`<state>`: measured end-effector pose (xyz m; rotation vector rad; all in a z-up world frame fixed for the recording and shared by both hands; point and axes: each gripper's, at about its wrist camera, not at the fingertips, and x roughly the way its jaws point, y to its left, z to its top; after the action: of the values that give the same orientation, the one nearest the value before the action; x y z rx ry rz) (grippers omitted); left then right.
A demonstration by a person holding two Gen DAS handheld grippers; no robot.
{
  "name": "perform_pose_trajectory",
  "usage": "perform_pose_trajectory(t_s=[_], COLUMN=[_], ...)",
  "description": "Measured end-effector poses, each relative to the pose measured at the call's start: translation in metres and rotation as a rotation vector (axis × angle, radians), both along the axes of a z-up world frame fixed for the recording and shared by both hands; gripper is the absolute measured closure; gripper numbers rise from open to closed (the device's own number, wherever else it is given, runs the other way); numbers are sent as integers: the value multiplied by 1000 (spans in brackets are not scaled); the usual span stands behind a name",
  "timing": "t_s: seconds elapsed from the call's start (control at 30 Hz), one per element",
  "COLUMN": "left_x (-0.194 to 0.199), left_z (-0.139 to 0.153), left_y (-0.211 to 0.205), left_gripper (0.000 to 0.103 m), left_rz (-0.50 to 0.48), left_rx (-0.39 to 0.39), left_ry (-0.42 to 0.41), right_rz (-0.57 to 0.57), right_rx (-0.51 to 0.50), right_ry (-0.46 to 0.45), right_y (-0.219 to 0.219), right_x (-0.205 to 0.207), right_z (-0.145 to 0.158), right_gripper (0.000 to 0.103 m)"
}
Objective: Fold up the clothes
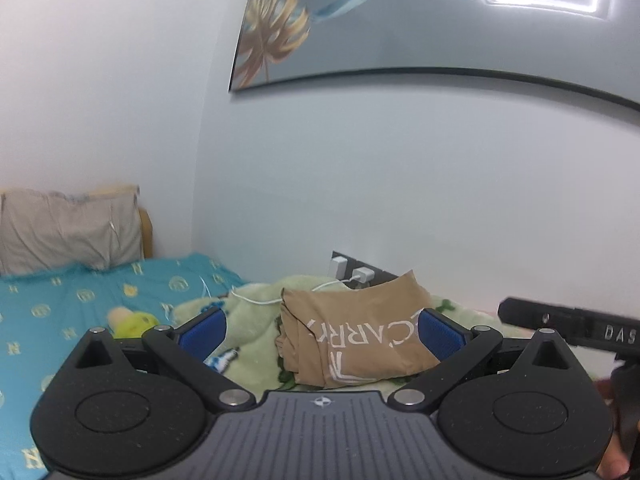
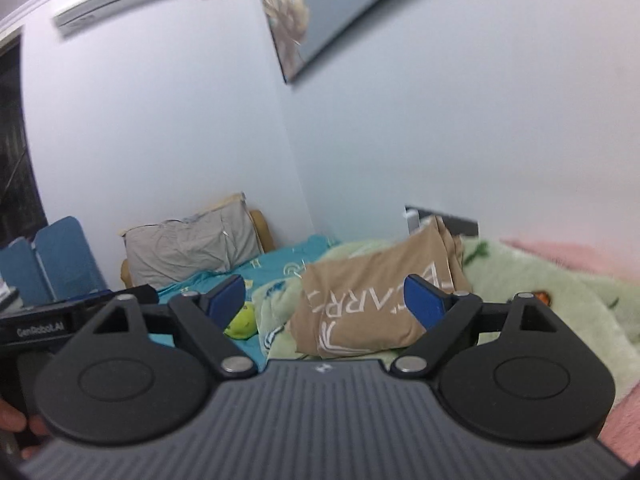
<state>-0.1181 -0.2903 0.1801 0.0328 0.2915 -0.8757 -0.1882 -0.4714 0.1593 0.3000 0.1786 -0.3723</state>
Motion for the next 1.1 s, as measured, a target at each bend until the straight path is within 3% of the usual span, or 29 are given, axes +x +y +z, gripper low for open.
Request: perform_pose_trajectory(t_s=[0.3, 0.57, 1.1], left_x=[-28, -21, 4], left_z=[-39, -66, -91], left_y=[15, 11, 7], left_gripper=[0, 0, 0], left_rz=[38, 42, 80], left_rx=[-13, -25, -18], left_ry=[-67, -100, -56], right_rz=[-49, -100, -126], right_rx=[-129, -182, -202], right_ry=[-48, -41, 29], right_y=[24, 30, 30], right_x=[-19, -8, 24], right_z=[-24, -46, -73], right_gripper=[15, 15, 15])
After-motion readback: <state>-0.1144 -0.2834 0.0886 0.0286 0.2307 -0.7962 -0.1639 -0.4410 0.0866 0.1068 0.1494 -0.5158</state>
